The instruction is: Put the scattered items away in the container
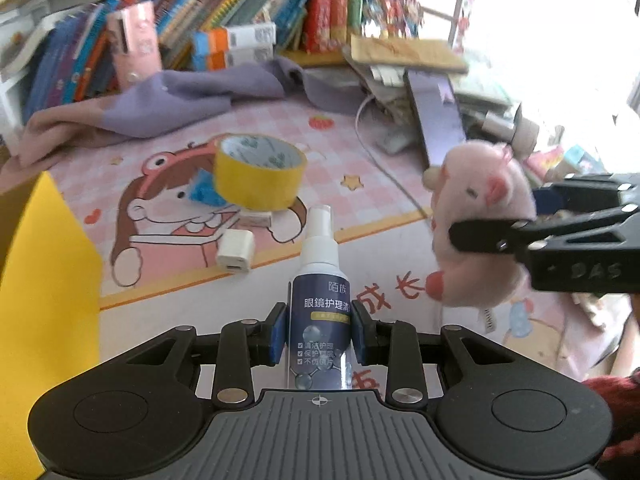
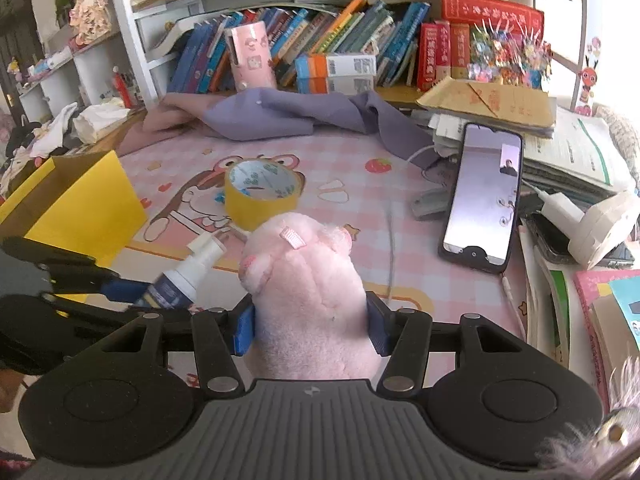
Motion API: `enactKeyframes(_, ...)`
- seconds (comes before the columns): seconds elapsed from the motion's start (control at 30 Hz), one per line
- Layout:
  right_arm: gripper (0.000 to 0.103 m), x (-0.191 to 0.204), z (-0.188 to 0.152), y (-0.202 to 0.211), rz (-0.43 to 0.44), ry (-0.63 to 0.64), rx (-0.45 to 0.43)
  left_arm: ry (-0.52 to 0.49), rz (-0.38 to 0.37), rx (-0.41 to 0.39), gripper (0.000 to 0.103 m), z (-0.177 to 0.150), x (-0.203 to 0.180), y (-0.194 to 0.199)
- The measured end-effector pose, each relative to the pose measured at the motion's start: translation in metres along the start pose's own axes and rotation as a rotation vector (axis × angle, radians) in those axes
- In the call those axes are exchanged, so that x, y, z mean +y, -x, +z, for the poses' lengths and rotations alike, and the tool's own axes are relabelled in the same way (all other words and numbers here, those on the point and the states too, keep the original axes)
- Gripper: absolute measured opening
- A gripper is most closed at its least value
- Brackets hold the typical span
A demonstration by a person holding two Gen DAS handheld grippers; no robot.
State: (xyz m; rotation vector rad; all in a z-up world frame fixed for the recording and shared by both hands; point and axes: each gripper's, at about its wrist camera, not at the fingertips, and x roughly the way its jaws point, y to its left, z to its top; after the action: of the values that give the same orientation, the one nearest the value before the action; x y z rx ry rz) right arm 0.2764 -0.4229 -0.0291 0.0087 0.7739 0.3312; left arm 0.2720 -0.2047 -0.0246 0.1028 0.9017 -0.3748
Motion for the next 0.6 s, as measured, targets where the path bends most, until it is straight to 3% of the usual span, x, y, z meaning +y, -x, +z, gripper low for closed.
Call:
enactKeyframes(0.37, 0.051, 0.054, -0.012, 0.042, -0.058, 0.026, -0.062, 0.008, -0.074, -0.094, 0.031, -0.04, 0.015, 0.06)
enactKeyframes(0.6, 0.051, 0.102, -0.036, 0.066, -0.091, 0.028, -0.077, -0.011, -0.112, -0.11, 0.031, -0.079, 0.031, 0.093)
